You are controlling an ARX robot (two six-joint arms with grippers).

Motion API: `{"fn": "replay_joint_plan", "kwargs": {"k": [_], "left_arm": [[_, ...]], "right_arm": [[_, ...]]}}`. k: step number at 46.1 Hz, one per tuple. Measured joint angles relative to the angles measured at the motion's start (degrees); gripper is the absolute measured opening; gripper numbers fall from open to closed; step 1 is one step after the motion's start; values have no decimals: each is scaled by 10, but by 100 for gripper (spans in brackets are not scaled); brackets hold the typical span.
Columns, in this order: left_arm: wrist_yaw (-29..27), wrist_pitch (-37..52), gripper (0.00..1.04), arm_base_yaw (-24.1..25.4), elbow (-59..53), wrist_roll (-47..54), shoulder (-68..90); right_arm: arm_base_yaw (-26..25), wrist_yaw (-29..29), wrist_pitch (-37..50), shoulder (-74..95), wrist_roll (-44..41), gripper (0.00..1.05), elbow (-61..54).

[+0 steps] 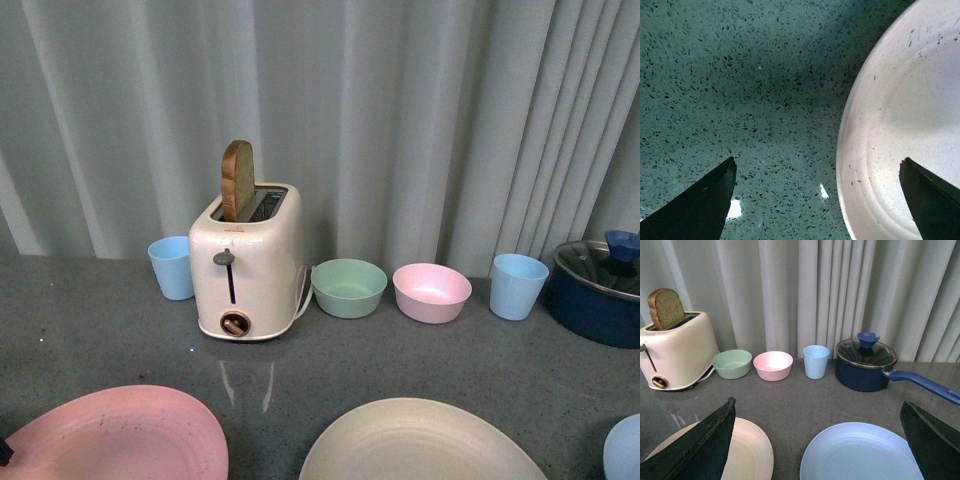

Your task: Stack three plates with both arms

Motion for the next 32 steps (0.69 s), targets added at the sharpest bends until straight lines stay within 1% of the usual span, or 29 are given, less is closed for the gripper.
{"fn": "replay_joint_plan", "kwargs": {"k": [14, 32], "left_arm": [[-15, 18, 98, -2, -15, 4, 19], [-33, 38, 98, -16, -31, 12, 26]], "right_arm": [[0, 0, 0, 0, 0, 97, 0], [0, 0, 0, 0, 0, 97, 0]]}}
